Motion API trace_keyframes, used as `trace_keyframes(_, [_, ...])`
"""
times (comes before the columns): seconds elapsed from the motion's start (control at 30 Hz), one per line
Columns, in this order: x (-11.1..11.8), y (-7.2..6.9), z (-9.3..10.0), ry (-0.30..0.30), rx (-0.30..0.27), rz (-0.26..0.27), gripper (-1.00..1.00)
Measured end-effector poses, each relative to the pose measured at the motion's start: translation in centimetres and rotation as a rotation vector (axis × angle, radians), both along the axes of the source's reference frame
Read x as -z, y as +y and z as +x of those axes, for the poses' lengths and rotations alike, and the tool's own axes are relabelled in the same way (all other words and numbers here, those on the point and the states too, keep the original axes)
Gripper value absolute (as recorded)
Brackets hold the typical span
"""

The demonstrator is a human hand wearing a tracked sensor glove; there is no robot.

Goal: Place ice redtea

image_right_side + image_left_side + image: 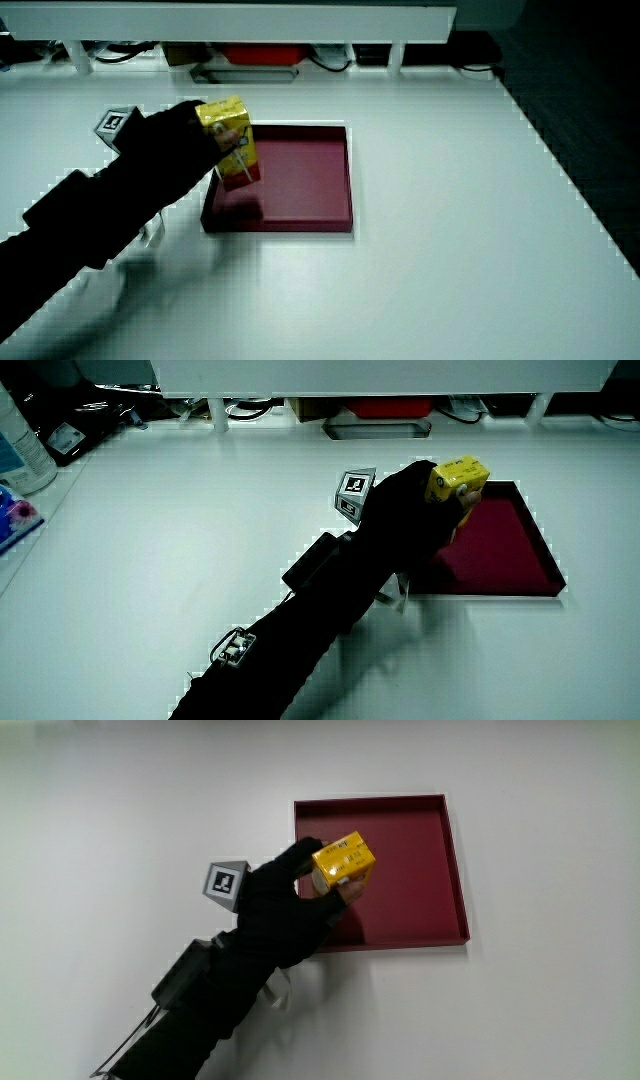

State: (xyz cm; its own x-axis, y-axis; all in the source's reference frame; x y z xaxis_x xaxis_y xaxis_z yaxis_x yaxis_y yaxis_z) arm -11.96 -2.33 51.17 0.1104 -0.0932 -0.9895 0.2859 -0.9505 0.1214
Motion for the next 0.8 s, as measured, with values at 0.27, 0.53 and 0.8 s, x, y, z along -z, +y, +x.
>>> trace_keyframes(0.27, [-1.9,0.5,0.0,0.028,0.004,-0.052,0.0])
trace_keyframes(0.53, [-2.2,0.4,0.0,0.04,-0.001,-0.049,0.0])
trace_keyframes(0.8, [-2.4,0.5,0.0,0.059,0.003,-0.075,-0.12])
